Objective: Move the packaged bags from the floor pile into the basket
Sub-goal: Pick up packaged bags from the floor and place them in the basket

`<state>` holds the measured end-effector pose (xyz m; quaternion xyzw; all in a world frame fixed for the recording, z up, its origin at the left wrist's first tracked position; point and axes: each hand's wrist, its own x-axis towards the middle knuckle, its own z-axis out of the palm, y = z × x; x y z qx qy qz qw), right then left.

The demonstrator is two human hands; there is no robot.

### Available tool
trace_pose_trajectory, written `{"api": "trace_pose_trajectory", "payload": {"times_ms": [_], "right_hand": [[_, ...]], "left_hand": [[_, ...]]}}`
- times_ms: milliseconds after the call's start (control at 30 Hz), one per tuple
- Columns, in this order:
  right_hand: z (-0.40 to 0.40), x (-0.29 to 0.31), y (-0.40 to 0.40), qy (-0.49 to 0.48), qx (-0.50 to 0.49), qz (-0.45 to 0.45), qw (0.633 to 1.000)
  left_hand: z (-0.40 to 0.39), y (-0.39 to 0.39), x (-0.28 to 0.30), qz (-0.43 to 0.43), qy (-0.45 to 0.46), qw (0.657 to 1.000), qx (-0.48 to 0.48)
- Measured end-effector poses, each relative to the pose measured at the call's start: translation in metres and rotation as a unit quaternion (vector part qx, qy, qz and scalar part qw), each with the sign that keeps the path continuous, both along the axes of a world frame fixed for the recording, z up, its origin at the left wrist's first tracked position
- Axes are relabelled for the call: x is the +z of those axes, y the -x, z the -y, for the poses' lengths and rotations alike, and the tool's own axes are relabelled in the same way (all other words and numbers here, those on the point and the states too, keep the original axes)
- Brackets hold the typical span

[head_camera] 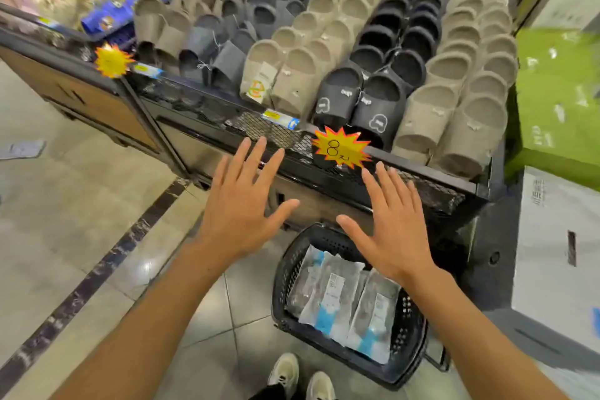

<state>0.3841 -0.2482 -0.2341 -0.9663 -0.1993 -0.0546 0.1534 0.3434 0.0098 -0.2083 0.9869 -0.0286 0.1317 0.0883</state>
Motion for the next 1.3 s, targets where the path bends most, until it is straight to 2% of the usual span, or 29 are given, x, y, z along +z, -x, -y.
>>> {"api": "trace_pose_trajectory", "payload": {"times_ms": [167, 300, 533, 933, 1300], "right_hand": [[-0.061, 0.093, 0.012, -0.025, 0.110, 0.038, 0.993], [-0.133, 0.137, 0.026, -0.028, 0.195, 0.052, 0.979], [-0.276, 0.159, 0.054, -0.017, 0.332, 0.053, 0.942], [-0.559, 0.185, 0.087, -0.043, 0.421, 0.035, 0.905], [-0.777, 0.176, 0.066, -0.041, 0.478, 0.037, 0.877]], "left_hand": [[-0.064, 0.069, 0.096, 0.033, 0.018, 0.990, 0.136], [-0.105, 0.130, 0.134, 0.076, 0.025, 0.968, 0.238], [-0.204, 0.216, 0.137, 0.081, 0.018, 0.932, 0.353], [-0.435, 0.298, 0.155, 0.099, 0.031, 0.872, 0.478], [-0.616, 0.299, 0.144, 0.091, 0.038, 0.850, 0.518]]}}
